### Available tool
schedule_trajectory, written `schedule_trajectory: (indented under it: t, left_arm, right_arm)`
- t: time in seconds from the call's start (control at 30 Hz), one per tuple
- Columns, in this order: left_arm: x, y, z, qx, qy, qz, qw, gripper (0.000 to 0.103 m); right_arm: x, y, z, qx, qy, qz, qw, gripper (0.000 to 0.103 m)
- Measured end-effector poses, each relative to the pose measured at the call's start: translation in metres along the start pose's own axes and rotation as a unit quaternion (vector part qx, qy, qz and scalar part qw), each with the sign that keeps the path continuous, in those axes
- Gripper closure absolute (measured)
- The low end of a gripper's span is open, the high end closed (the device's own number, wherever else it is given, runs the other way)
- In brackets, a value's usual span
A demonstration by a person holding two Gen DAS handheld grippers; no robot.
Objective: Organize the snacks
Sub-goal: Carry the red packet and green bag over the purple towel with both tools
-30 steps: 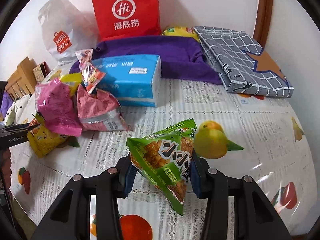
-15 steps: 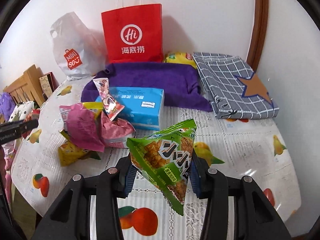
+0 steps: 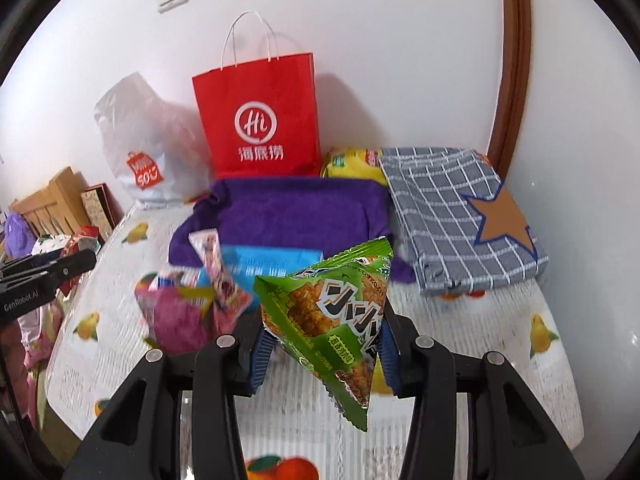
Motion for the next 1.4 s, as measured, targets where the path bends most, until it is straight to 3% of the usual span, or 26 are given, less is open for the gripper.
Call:
schedule_trajectory:
  t: [0.4, 0.63, 1.1, 1.27, 1.4]
  left_arm:
    - [-0.054, -0.063, -0.015, 0.003, 0.002, 0.002, 1.0, 0.064]
    - [-0.092, -0.092, -0.028, 0.0, -0.001, -0.006, 1.0, 0.064]
    - [-0.177, -0.12, -0.037, -0.003, 0.016, -0.026, 0.9995, 0.064]
    - [-0.206, -0.118, -0.039, -0.003, 0.024, -0.031, 0.9992, 0.064]
    - [-0.228, -0.111, -0.041, -0.022, 0.012, -0.057, 0.9981, 0.064]
  right_arm:
    - [-0.052, -0.076, -0.033, 0.026, -0.019, 0.013, 0.999, 0.058]
    - [-0.095, -0.103, -0.047, 0.027, -0.031, 0.007, 0.999, 0.058]
    - [-0.182, -0.126, -0.04, 0.024, -0.018, -0.016, 0.999, 0.058]
    - [-0.206, -0.125, -0.026, 0.013, -0.01, -0.024, 1.0, 0.058]
    - [-0.229, -0.118, -0.016, 0.011, -0.001, -0.044, 0.999, 0.058]
Point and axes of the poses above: each gripper's, at about its wrist camera, not at the fingertips, and x roughly against the way its jaws point, z to its right, y to its underside, the point moved 4 cm from there along -x, roughly the way its jaws point, and after that the axes turned 15 degrees about -x, right-handed, at the moved point
